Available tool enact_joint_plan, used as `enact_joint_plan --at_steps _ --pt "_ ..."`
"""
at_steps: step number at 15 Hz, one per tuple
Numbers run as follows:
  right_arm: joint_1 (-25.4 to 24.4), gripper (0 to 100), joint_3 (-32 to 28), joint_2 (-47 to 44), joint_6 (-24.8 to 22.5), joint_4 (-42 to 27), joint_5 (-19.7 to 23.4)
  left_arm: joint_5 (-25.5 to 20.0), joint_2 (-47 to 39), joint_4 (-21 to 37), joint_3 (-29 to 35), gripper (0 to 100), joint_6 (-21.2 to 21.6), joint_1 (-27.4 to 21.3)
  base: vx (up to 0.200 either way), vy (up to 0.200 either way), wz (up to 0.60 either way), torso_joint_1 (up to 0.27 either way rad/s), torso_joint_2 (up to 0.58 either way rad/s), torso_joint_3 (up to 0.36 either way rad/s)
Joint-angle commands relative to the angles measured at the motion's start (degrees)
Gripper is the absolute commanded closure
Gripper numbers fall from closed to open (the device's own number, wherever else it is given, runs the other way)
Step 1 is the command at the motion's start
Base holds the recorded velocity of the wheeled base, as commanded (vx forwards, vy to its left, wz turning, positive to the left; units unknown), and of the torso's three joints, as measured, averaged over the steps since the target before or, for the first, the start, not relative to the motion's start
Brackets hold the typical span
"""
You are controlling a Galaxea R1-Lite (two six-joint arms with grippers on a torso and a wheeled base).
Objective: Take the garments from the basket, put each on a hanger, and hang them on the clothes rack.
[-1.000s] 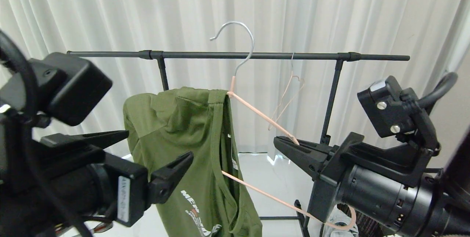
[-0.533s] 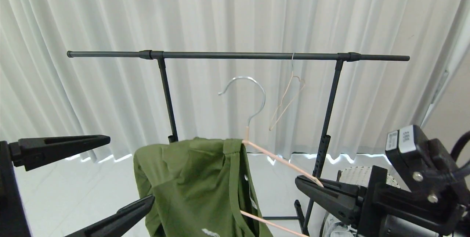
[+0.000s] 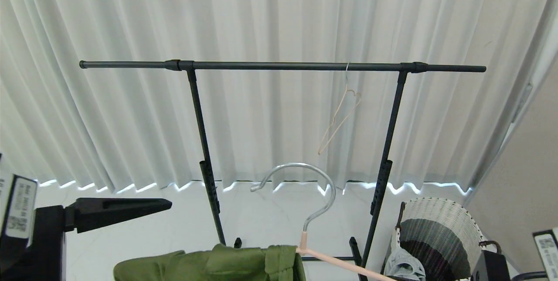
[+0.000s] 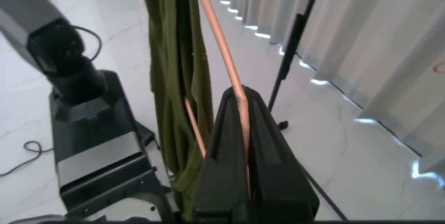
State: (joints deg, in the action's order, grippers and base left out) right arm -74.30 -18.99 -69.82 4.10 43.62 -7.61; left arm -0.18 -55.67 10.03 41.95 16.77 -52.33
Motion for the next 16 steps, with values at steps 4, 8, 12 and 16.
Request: enact_joint_plan --at_steps 4,8,12,16 --pt "-2.6 100 0.4 1.3 -1.6 0.0 0.8 -7.0 -4.0 -0.6 -1.3 0 1.5 -0.6 0.0 0.0 0.0 0.0 0.0 0.0" --pt "-3.9 100 1.1 1.3 -3.7 0.0 1.7 -12.3 -6.9 -0.6 -3.2 0 2.0 -0.8 0.0 0.0 0.0 0.0 0.0 0.0" --pt "-3.9 100 1.0 1.4 -3.7 0.0 1.6 -12.4 -7.3 -0.6 -3.7 0 2.8 -1.4 0.0 0.0 0.0 0.0 0.0 0.0" --pt "-3.9 100 1.0 1.4 -3.7 0.0 1.6 -12.3 -7.3 -0.6 -4.0 100 2.8 -1.4 0.0 0.0 0.0 0.0 0.0 0.0"
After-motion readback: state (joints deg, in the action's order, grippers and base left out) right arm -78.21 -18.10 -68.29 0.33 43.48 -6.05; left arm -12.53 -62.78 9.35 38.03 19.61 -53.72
